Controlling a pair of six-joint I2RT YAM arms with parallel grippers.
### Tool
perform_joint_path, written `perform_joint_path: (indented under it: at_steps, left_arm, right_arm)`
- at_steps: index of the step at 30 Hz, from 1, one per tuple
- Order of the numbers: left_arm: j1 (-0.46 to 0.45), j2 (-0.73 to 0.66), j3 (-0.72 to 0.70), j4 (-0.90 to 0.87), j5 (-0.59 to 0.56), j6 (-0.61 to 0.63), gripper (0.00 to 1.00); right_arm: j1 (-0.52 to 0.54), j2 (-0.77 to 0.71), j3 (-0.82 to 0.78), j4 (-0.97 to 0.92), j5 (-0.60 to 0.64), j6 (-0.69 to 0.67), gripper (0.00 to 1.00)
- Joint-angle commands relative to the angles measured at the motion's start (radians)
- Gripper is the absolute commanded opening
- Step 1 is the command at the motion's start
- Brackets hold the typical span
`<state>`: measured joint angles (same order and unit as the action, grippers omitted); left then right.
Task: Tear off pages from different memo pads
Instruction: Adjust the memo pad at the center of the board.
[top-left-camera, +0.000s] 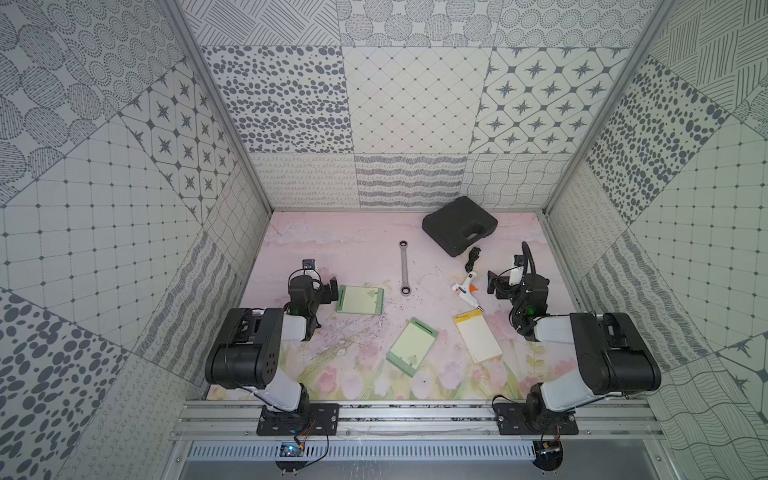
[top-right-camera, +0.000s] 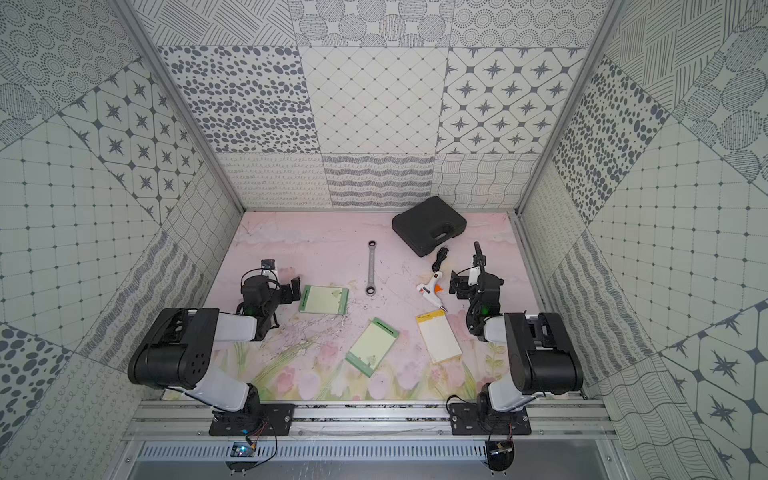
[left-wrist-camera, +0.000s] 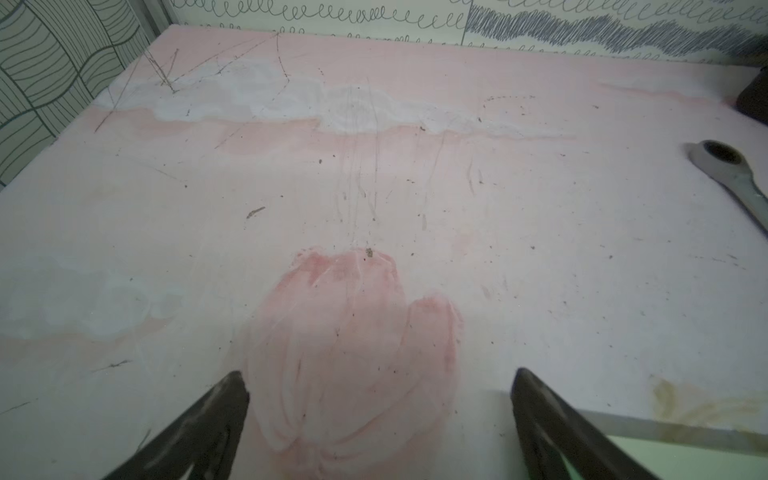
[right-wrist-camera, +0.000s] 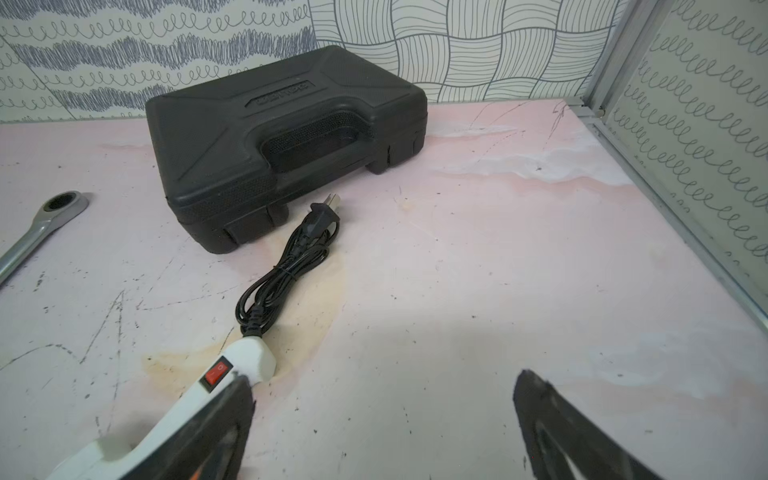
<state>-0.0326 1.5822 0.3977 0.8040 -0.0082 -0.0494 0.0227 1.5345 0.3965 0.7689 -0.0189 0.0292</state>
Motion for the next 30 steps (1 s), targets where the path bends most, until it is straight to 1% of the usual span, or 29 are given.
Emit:
perform_joint_path:
  at_steps: [1,14,16,17,19,21,22,24,26,30]
  left_arm:
    - [-0.003,0.002,0.009,0.071,-0.005,0.016,1.0]
    - [0.004,0.001,0.012,0.066,0.009,0.012,1.0]
    - [0.006,0.0,0.013,0.068,0.007,0.015,0.94]
    - [0.005,-0.021,0.022,0.043,-0.004,0.012,0.92]
    - [-0.003,-0.116,0.054,-0.095,-0.044,0.003,0.87]
    - [-0.028,-0.23,0.094,-0.247,-0.11,-0.012,0.86]
    - [-0.036,-0.278,0.107,-0.308,-0.116,-0.053,0.85]
    - [-0.042,-0.368,0.135,-0.433,-0.077,-0.169,0.78]
    - [-0.053,-0.427,0.149,-0.516,-0.041,-0.275,0.73]
    - [-0.078,-0.479,0.181,-0.652,0.109,-0.431,0.73]
  right_arm:
    - [0.005,0.02,0.017,0.059,-0.01,-0.011,0.99]
    - [0.005,0.02,0.019,0.059,-0.012,-0.01,0.99]
    - [0.005,0.013,0.023,0.057,0.018,0.0,0.99]
    - [0.007,-0.013,0.034,0.019,0.037,0.005,0.99]
    - [0.02,-0.102,0.072,-0.12,0.088,0.003,0.99]
    - [0.058,-0.203,0.104,-0.243,0.144,-0.021,0.99]
    - [0.081,-0.245,0.11,-0.276,0.157,-0.032,0.99]
    - [0.13,-0.323,0.128,-0.349,0.177,-0.029,0.99]
    - [0.164,-0.372,0.173,-0.469,0.158,0.022,0.97]
    - [0.242,-0.423,0.24,-0.679,0.075,0.143,0.91]
